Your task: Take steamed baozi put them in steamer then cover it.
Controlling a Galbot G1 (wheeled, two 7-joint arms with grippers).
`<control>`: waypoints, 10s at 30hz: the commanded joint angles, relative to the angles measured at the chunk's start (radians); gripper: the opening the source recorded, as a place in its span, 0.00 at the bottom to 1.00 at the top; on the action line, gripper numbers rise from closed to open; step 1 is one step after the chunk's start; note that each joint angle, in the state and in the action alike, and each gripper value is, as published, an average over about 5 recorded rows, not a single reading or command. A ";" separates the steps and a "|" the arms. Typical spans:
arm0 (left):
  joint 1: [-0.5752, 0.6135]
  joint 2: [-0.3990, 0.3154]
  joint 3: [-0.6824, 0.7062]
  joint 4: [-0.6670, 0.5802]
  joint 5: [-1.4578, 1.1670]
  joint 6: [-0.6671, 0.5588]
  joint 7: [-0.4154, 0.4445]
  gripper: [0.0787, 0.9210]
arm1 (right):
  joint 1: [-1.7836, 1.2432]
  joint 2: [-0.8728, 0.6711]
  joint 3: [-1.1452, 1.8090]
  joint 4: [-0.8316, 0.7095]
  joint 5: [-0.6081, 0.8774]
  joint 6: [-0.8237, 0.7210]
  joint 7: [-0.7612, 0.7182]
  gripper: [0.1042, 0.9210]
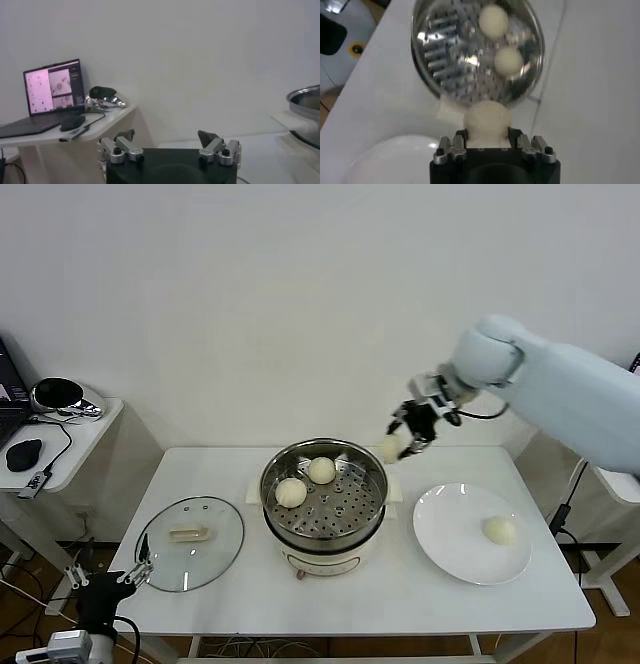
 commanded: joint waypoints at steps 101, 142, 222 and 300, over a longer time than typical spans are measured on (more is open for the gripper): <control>0.001 0.021 -0.017 0.003 0.000 0.004 0.004 0.88 | -0.804 -0.191 0.623 -0.399 -0.550 -0.056 0.107 0.88; -0.027 0.032 0.014 0.032 0.002 0.000 0.004 0.88 | -0.024 -0.402 -0.030 0.112 -0.008 -0.264 0.098 0.58; -0.057 -0.003 0.027 0.052 -0.002 -0.011 -0.029 0.88 | -1.258 -0.373 0.997 0.468 0.340 0.033 1.128 0.88; -0.642 0.188 0.321 0.895 1.390 -0.252 -0.038 0.88 | -2.246 0.422 2.028 0.413 -0.006 0.365 1.160 0.88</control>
